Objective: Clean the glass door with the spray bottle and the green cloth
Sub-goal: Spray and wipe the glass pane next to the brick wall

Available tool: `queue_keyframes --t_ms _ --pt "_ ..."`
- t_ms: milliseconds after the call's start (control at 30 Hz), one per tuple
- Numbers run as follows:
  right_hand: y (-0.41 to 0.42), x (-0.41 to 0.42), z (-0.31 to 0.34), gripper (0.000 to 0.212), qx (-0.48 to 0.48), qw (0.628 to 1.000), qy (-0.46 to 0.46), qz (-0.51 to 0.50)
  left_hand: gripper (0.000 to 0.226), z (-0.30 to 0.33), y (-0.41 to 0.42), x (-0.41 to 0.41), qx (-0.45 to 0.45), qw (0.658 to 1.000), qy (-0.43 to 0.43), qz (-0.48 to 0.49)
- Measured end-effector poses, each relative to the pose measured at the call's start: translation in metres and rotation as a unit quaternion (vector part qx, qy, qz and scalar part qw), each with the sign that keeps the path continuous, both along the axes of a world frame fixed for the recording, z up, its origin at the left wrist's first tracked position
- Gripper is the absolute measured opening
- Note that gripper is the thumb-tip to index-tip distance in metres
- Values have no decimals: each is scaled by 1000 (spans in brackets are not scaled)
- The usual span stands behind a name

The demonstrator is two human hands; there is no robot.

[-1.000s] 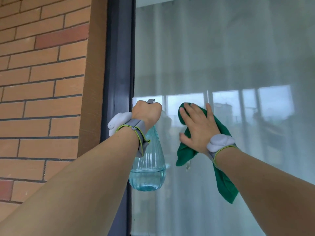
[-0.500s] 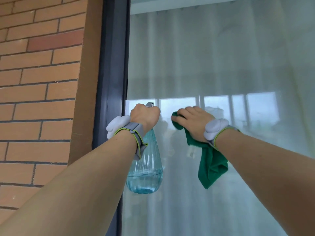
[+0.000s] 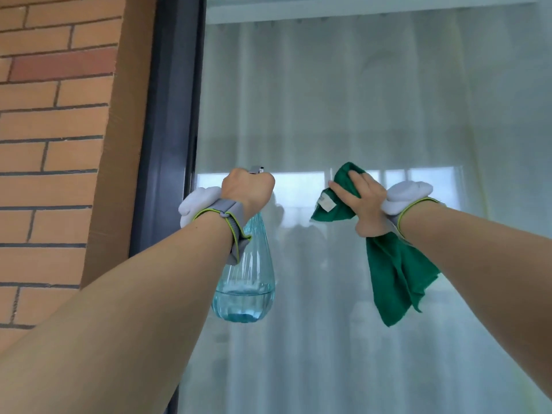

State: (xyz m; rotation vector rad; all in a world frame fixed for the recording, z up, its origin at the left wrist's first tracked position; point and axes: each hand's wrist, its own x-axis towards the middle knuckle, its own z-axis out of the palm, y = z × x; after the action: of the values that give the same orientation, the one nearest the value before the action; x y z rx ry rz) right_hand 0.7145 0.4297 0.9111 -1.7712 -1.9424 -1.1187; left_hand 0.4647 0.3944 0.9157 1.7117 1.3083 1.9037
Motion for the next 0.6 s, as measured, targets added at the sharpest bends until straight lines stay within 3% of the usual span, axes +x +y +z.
queue_keyframes --t_ms 67,267,400,500,600 --pt "-6 3 2 97 3 994 -85 -67 41 -1 -5 9 -1 1000 3 -21" --pt "-25 -12 8 75 18 987 -133 -89 34 -3 -13 10 -4 999 22 -49" --pt "-42 -20 25 46 139 990 19 -14 28 1 -21 3 0 999 30 -42" --pt "-45 -35 35 49 242 959 135 54 22 5 -22 -3 13 999 26 -19" --pt "-23 -61 6 59 207 963 157 70 30 4 -19 -13 13 1000 23 -1"
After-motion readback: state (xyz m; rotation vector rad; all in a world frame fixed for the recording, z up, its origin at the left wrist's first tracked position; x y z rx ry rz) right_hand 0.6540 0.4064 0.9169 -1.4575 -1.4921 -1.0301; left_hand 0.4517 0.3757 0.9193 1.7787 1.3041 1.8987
